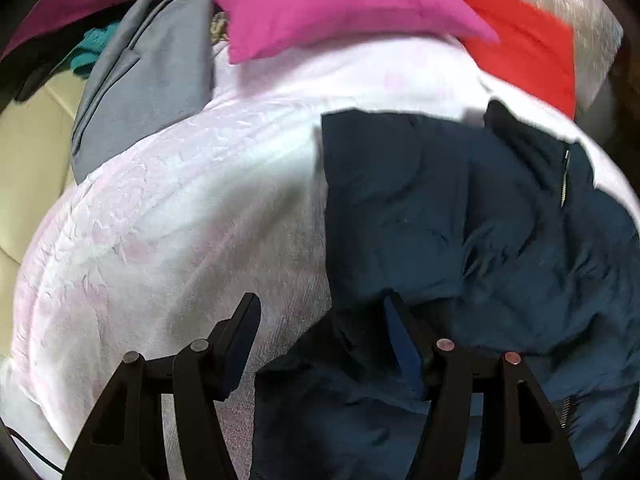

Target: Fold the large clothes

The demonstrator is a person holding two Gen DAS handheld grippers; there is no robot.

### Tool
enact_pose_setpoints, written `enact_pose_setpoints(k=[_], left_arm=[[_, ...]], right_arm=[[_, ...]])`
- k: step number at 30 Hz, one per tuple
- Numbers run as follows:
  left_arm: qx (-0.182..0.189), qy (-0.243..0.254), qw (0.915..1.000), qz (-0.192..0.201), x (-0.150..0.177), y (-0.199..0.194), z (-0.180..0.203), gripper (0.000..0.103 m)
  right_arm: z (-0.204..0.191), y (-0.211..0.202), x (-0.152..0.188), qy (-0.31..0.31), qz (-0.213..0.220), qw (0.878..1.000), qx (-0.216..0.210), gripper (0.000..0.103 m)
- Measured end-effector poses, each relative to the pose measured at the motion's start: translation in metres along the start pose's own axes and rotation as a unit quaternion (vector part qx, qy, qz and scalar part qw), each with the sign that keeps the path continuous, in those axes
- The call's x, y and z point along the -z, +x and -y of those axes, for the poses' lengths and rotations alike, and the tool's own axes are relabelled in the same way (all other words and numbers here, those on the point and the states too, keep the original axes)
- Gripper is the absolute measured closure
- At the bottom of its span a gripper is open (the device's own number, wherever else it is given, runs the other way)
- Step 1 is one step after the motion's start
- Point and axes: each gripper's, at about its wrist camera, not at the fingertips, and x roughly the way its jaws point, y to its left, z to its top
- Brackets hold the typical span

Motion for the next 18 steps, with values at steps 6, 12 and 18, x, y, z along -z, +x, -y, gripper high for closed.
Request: enact_pose_setpoints(k=[6,12,18], left_arm=[[-0.008,-0.001,0.9998,0.019,-0.002,-0.009,0.007,0.038],[-0.015,0.019,0.9996,0.012,-0.003,-0.006,0.011,0.038],[0.008,0.011,0.9999,0.003,0.002,-0.011,0.004,0.037]], right_arm=[[-0.009,0.029,-0.001,-0.031,-0.019,0.999,0.036,0.076],[-0.013,0.033,0.001,-0.045,-0.025,0.997,0.052,0.076],[-0.019,0.0,0.002,-0.03,-0.013,0.999,0.025,0.059]])
